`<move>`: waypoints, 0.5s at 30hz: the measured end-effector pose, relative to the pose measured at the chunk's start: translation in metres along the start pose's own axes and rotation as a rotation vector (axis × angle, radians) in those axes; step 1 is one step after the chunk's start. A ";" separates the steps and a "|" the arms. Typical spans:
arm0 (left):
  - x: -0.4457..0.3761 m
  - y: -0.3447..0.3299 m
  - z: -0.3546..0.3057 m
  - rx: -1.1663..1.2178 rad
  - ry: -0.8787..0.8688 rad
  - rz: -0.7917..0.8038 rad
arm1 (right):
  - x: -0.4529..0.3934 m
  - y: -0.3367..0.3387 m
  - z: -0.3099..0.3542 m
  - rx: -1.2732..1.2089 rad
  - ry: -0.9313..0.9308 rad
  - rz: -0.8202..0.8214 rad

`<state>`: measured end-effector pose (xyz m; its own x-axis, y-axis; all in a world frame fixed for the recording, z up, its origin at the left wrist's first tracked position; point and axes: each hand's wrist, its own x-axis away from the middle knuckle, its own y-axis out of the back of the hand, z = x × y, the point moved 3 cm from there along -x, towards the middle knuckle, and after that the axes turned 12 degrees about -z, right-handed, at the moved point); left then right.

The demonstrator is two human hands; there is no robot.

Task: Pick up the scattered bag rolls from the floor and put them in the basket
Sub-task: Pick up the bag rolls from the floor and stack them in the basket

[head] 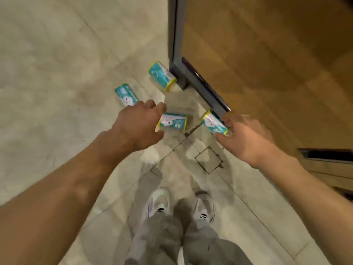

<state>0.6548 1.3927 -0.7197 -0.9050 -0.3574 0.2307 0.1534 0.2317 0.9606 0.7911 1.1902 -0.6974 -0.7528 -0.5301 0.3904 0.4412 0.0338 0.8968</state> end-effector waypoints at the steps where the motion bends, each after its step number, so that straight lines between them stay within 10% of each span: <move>1: -0.006 -0.028 0.003 -0.004 -0.006 0.006 | -0.007 -0.026 -0.009 0.002 -0.009 -0.005; 15: -0.099 -0.264 0.022 -0.095 -0.146 -0.123 | -0.120 -0.239 -0.085 0.083 -0.023 -0.149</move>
<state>0.6947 1.3872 -0.9992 -0.9660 -0.2413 0.0926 0.0689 0.1051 0.9921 0.8173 1.1734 -0.9763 -0.8183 -0.5148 0.2557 0.2830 0.0264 0.9588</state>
